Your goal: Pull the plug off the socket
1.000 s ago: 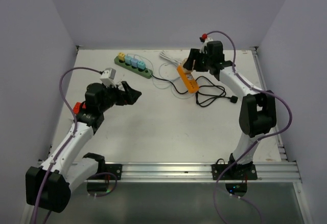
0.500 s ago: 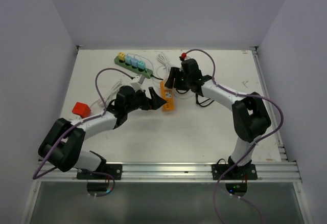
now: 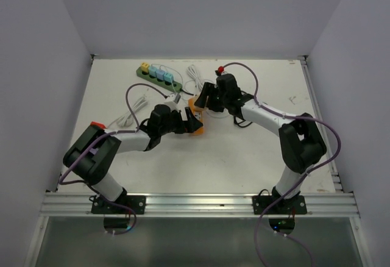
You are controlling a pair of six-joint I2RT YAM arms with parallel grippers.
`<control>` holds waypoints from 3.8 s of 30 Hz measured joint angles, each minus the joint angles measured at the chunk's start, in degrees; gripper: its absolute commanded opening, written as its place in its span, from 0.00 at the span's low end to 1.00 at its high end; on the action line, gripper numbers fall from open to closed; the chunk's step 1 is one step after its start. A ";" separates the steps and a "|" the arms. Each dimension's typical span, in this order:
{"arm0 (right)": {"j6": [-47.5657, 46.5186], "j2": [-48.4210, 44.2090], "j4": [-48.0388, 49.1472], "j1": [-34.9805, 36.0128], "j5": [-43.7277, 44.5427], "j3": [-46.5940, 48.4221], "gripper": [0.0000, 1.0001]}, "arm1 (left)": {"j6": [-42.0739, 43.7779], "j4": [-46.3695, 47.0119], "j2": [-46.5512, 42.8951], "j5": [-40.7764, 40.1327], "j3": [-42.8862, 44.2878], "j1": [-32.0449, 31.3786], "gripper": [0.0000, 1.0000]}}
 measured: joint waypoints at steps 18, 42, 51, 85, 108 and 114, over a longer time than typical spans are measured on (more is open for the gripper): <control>3.23 -3.02 4.85 -0.66 -6.80 -4.28 0.08 | 0.66 3.45 4.13 -1.38 2.21 0.79 0.24; 10.40 -3.10 20.11 -5.22 -19.78 -13.97 0.08 | -0.31 10.88 4.11 10.08 -1.81 7.45 0.00; 4.76 -3.08 10.16 -3.58 -11.93 -7.43 0.07 | 4.52 -2.34 3.91 0.24 5.75 3.76 0.00; 2.36 -3.06 5.11 -3.89 -7.61 -6.03 0.12 | 4.55 -4.15 9.35 5.40 10.16 4.87 0.00; 2.99 -3.08 5.79 -5.05 -9.97 -6.51 0.12 | 5.40 -1.68 11.32 12.94 10.47 8.00 0.00; 1.36 -3.08 2.62 -4.44 -6.47 -4.85 0.13 | 7.43 -6.97 11.34 8.31 13.35 6.03 0.00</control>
